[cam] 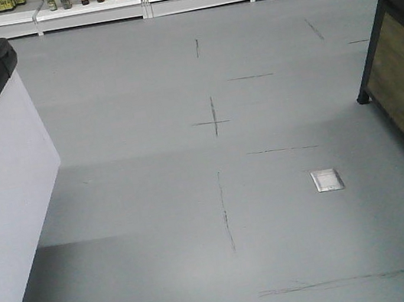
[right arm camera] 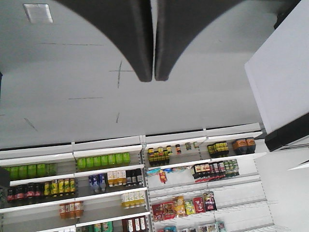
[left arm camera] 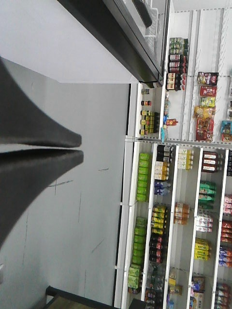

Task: Pick three apples into basket with both arms
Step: 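Drive the base forward across the floor toward the fruit tables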

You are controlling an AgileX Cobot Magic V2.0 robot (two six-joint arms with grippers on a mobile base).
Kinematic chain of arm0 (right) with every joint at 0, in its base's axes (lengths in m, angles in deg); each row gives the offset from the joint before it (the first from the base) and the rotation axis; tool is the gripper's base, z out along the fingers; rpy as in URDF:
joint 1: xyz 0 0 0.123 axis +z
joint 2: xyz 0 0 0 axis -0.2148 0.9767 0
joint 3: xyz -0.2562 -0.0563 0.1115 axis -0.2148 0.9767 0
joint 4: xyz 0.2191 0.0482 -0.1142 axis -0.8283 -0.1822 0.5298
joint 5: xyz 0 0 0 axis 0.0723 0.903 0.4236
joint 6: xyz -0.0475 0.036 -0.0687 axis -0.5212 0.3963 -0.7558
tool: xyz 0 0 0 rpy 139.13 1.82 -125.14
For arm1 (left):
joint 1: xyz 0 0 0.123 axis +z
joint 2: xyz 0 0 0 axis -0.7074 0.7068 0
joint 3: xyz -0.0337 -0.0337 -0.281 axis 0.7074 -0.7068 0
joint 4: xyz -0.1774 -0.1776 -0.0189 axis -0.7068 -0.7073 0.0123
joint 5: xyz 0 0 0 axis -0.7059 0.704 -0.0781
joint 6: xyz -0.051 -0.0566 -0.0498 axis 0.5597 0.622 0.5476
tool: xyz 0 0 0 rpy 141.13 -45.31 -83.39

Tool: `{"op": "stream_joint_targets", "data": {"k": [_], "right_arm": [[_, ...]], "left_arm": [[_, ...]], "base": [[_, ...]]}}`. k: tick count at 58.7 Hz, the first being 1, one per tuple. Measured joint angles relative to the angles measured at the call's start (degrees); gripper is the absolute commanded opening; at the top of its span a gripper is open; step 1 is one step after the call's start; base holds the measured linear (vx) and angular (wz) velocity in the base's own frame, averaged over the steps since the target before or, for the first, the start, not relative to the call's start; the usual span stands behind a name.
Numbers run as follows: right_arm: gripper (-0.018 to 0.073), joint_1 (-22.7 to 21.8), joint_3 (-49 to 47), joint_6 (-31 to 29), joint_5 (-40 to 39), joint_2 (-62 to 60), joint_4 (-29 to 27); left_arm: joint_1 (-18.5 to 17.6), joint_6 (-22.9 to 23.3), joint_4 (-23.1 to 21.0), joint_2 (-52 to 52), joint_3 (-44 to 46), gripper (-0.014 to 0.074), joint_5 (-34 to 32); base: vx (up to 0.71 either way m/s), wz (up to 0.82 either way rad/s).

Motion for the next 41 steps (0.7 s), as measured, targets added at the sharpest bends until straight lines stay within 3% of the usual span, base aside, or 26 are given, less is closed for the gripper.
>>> {"op": "stream_joint_targets", "data": {"k": [41], "right_arm": [[-0.0005, 0.0, 0.0, 0.0, 0.0, 0.0, 0.0]], "left_arm": [[0.0, 0.0, 0.0, 0.0, 0.0, -0.0006, 0.0]], "base": [[0.16, -0.08]]}}
